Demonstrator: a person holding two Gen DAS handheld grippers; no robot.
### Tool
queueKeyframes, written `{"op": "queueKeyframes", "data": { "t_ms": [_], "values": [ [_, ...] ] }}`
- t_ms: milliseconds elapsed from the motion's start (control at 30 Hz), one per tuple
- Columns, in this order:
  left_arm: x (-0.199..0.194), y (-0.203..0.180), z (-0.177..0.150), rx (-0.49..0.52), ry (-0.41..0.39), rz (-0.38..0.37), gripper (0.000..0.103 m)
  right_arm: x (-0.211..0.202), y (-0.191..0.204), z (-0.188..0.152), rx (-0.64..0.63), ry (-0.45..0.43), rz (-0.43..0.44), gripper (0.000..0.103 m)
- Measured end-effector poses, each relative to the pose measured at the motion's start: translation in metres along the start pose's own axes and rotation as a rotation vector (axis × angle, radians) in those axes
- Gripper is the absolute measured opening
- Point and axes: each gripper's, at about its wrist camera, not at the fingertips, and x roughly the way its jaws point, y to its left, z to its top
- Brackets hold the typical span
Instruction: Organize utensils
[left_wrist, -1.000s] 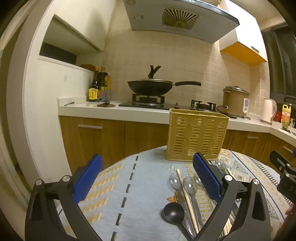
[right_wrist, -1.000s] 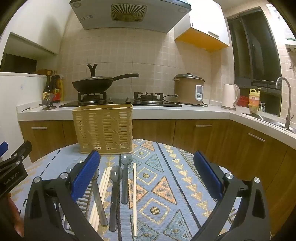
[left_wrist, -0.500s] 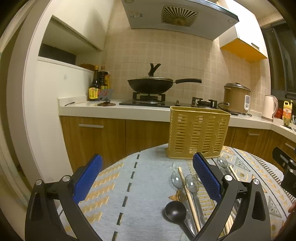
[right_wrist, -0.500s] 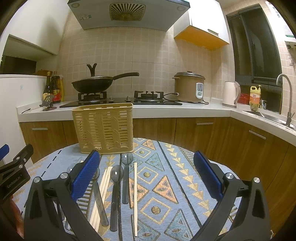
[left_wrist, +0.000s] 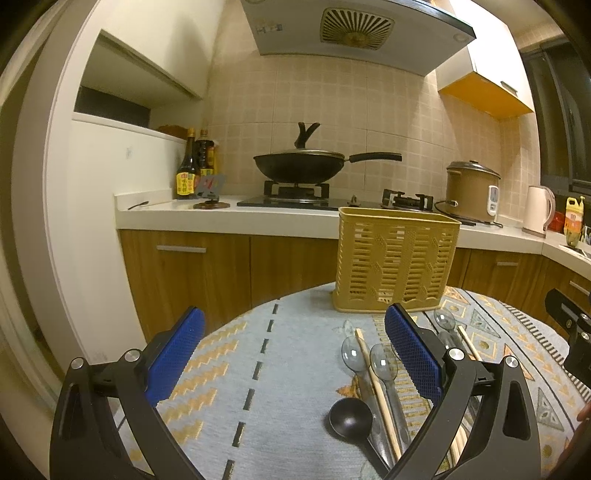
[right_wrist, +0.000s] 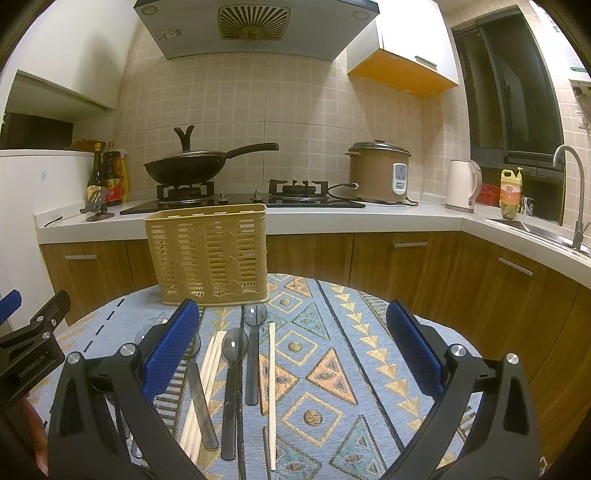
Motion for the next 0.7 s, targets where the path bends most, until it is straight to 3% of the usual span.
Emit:
{"op": "queueKeyframes", "data": {
  "t_ms": [700],
  "values": [
    [0.0007, 0.0027, 0.0032, -0.005, 0.010, -0.004, 0.095, 0.0007, -0.0004, -0.0007, 0.001, 0.003, 0.002, 0.097]
  ]
}}
